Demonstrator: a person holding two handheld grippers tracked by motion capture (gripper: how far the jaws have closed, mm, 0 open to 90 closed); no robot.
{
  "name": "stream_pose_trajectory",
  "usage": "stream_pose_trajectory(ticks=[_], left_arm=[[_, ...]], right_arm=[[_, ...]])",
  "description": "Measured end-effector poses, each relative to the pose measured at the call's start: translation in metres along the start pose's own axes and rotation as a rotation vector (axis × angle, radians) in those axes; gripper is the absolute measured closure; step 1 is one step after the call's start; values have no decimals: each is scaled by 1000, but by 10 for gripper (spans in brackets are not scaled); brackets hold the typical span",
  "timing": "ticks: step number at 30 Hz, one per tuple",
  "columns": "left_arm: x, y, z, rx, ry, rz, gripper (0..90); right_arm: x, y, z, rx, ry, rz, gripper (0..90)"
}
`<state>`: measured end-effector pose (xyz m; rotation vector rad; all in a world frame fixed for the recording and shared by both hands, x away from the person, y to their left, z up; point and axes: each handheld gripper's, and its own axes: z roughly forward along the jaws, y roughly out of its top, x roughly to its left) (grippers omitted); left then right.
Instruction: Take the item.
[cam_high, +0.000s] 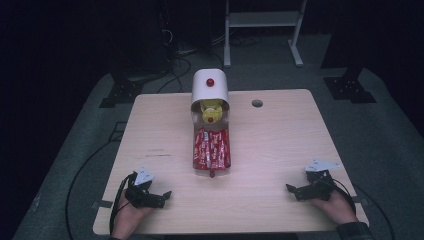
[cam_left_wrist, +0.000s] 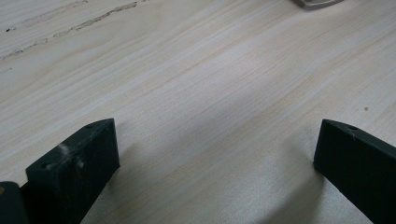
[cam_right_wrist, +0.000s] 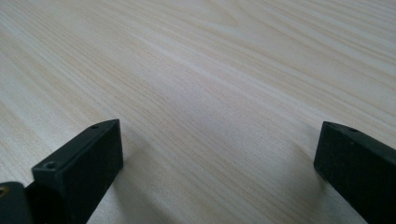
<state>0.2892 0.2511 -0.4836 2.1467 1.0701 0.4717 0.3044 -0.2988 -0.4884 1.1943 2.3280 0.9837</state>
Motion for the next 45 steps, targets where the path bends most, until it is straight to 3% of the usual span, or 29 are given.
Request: stream_pose_trajectory(ticks=[8, 12, 18, 25, 33, 45], left_arm=[[1, 4, 1, 15, -15, -1, 0], [2, 7, 0, 7, -40, -30, 0], [3, 12, -2, -6, -59, -38, 0], [2, 18, -6, -5, -58, -33, 0], [2, 25, -8, -12, -66, -53, 0], [2, 37, -9, -14, -56, -34, 0]], right_arm=[[0, 0, 0, 0, 0, 0, 3], [0, 0, 0, 0, 0, 0, 3], [0, 0, 0, 0, 0, 0, 3], [0, 0, 0, 0, 0, 0, 3], [0, 0, 0, 0, 0, 1, 3], [0, 0, 0, -1, 0, 2, 3]])
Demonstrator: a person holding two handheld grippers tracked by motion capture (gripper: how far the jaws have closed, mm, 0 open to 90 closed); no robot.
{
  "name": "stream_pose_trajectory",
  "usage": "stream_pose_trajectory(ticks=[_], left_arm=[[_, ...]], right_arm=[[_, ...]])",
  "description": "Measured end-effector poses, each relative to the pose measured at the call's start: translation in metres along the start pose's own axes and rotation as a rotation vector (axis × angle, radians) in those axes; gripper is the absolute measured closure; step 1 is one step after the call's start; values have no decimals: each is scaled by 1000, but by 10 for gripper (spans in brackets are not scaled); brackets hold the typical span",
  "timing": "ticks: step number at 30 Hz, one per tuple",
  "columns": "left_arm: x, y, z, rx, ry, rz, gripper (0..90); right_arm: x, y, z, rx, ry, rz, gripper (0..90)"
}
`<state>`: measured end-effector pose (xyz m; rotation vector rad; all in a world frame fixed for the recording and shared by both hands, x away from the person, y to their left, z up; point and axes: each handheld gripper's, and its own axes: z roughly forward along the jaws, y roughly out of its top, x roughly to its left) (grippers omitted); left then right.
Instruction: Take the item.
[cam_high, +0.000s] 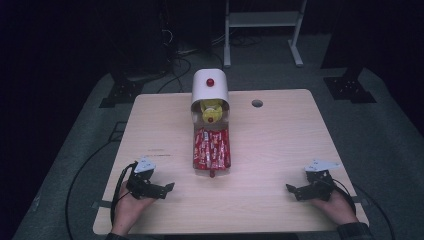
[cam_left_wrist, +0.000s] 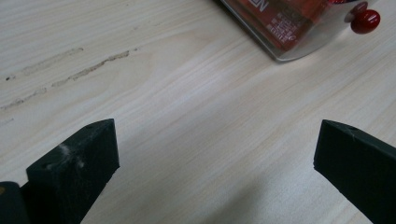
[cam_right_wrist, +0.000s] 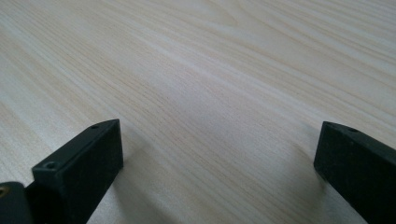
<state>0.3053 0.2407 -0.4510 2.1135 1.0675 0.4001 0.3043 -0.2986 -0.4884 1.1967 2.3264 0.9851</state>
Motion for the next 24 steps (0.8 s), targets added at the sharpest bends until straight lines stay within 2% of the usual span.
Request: stream_pose_trajectory(ticks=[24], left_arm=[[3, 21, -5, -39, 0, -3, 0]], right_arm=[[0, 0, 0, 0, 0, -1, 3]])
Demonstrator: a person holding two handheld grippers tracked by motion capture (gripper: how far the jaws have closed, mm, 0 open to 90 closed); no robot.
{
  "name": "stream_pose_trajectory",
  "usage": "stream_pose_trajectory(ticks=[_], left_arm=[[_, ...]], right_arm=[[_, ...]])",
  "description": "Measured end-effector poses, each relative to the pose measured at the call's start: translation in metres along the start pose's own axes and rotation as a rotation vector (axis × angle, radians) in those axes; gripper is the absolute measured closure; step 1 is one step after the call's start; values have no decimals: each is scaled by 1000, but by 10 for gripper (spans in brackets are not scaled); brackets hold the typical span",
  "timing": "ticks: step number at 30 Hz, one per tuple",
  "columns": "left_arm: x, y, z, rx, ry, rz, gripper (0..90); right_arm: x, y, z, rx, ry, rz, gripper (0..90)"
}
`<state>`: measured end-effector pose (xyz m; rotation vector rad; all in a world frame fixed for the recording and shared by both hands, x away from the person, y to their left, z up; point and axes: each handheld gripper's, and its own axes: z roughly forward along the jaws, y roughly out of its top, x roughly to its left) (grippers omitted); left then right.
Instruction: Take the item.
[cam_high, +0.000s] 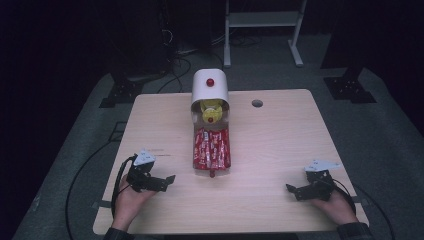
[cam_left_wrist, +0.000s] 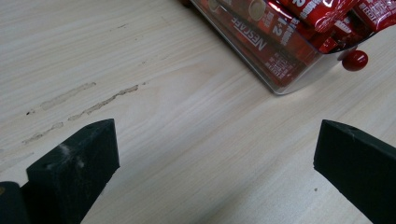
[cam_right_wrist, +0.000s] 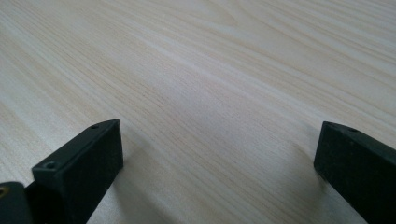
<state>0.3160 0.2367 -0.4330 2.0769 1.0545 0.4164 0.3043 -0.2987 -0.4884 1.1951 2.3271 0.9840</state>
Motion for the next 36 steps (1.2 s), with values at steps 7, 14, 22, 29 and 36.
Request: stream_pose_trajectory(ticks=[7, 14, 22, 29, 36], left_arm=[[-2, 11, 1, -9, -9, 12, 0], [-4, 20, 2, -20, -16, 22, 0], [-9, 31, 5, -31, -28, 35, 0], [-14, 41, 10, -43, -46, 45, 0], [-18, 52, 15, -52, -60, 52, 0]], right_arm=[[0, 0, 0, 0, 0, 0, 3], [0, 0, 0, 0, 0, 0, 3], [0, 0, 0, 0, 0, 0, 3], [0, 0, 0, 0, 0, 0, 3], [0, 0, 0, 0, 0, 0, 3]])
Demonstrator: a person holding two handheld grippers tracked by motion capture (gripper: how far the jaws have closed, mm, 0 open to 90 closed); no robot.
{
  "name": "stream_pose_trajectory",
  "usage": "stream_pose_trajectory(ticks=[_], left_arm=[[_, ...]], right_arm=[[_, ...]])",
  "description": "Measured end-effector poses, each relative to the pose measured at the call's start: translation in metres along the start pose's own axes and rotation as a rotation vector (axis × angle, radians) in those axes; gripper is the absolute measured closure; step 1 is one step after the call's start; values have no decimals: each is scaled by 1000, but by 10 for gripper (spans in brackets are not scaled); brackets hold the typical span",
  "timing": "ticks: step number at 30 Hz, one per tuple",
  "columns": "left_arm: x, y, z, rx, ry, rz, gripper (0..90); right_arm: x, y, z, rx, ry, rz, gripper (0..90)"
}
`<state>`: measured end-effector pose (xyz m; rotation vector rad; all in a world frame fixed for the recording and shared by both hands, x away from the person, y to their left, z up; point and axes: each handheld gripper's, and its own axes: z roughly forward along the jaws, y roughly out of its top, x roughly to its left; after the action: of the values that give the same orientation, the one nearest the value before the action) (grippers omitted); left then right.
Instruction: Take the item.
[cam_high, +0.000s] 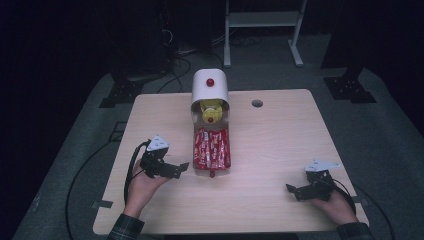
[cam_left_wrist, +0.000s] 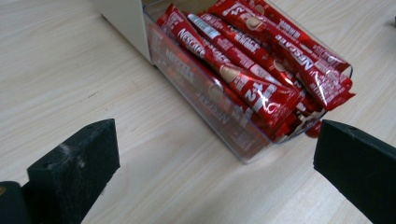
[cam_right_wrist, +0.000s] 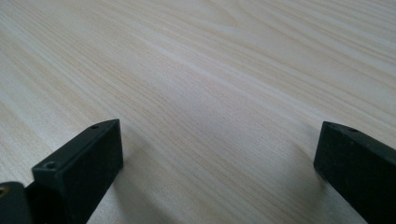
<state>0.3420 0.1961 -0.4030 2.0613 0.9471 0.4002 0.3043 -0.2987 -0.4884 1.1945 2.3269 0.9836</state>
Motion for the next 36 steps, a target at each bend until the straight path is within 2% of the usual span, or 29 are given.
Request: stream_pose_trajectory(ticks=[7, 10, 15, 22, 26, 36], left_arm=[[-1, 8, 4, -8, -11, 3, 0], [-2, 9, 5, -22, -15, 7, 27], [-5, 17, 9, -15, -22, 22, 45], [-6, 22, 15, -18, -24, 17, 67], [-7, 25, 17, -36, -33, 15, 129], [-12, 37, 27, -41, -66, 23, 221]], right_arm=[[0, 0, 0, 0, 0, 0, 3], [0, 0, 0, 1, 0, 1, 3], [0, 0, 0, 1, 0, 0, 3], [0, 0, 0, 0, 0, 0, 3], [0, 0, 0, 1, 0, 0, 3], [0, 0, 0, 0, 0, 0, 3]])
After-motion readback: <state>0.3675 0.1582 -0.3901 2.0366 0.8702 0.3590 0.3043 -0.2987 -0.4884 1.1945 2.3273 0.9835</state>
